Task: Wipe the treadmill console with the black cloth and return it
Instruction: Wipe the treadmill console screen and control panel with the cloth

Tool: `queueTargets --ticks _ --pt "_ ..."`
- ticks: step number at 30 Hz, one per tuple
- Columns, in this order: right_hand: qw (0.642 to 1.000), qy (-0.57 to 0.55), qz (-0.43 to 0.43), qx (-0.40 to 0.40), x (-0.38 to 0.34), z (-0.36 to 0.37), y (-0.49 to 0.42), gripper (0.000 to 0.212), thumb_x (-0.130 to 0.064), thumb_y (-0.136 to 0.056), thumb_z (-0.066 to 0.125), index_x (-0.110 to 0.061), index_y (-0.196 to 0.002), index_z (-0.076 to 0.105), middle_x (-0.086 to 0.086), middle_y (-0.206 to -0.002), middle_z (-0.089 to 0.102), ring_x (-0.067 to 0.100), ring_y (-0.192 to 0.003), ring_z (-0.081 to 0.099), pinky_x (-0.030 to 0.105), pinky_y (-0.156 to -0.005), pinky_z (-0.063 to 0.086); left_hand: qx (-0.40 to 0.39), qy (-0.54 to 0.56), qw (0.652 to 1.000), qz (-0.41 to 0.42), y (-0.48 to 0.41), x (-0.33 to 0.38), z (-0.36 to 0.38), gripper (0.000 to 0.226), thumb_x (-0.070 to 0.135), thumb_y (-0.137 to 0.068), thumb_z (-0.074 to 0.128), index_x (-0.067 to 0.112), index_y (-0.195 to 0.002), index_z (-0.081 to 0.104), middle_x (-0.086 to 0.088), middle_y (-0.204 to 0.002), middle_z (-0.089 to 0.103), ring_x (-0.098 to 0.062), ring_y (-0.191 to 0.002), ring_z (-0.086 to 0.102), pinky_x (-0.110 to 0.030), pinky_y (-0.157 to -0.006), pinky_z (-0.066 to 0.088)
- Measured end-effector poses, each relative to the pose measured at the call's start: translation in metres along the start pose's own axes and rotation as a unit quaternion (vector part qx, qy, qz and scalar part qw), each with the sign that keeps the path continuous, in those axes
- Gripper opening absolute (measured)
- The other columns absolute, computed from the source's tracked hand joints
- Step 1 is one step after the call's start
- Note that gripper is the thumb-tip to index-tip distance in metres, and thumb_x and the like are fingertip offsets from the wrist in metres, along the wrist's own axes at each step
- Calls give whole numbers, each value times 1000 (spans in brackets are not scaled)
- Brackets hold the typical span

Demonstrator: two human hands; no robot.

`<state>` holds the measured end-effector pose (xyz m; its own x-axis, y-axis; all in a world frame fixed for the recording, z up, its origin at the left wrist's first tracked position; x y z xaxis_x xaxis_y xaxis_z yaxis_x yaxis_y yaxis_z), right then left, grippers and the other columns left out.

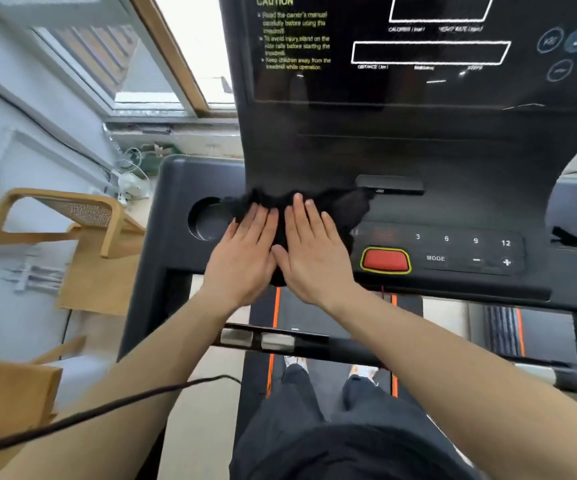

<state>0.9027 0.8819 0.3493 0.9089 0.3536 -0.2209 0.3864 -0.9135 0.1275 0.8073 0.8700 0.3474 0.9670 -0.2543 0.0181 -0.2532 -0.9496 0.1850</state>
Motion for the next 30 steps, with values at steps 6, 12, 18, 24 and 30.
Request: queueTargets --ticks 6,12,18,24,30 --pt "997 14 -69 -15 -6 -2 25 71 -48 -101 19 -3 -155 30 16 -165 20 28 -153 20 44 -124 18 31 6 999 2 16 22 -3 65 28 -95 37 -3 -152 34 -21 -158 36 -38 -150 26 -50 -122 25" --pt "995 26 -97 -28 20 -2 37 71 -52 -102 22 -5 -155 30 13 -165 21 26 -153 19 45 -123 21 23 33 997 62 13 43 -2 66 36 -98 32 -4 -151 35 -23 -157 36 -37 -148 30 -48 -120 26" --pt "999 14 -29 -14 14 -8 4 68 -47 -103 19 -7 -158 19 11 -168 9 24 -155 8 41 -125 7 49 55 997 -10 -13 20 -6 63 33 -100 25 2 -154 32 -18 -161 31 -35 -152 20 -49 -123 20" --pt "995 12 -87 -45 14 4 55 73 -55 -101 24 -7 -156 29 12 -166 20 25 -153 18 44 -124 19 29 53 998 24 29 42 9 64 42 -101 31 5 -153 33 -15 -161 32 -33 -153 19 -48 -123 21" --pt "998 4 -51 -45 65 -17 36 69 -53 -103 14 -14 -160 12 3 -168 2 16 -155 0 40 -126 8 26 53 998 3 -20 73 -4 63 41 -102 23 7 -155 29 -14 -161 32 -32 -154 15 -47 -123 18"
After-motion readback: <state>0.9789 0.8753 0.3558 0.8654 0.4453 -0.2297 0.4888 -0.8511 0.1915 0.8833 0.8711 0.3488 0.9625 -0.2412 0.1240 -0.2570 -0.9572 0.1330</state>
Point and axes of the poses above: each hand's wrist, its own y-axis away from the middle knuckle, its own z-axis out of the palm, x = y × z, the point moved 10 cm from there along -y, towards the middle knuckle
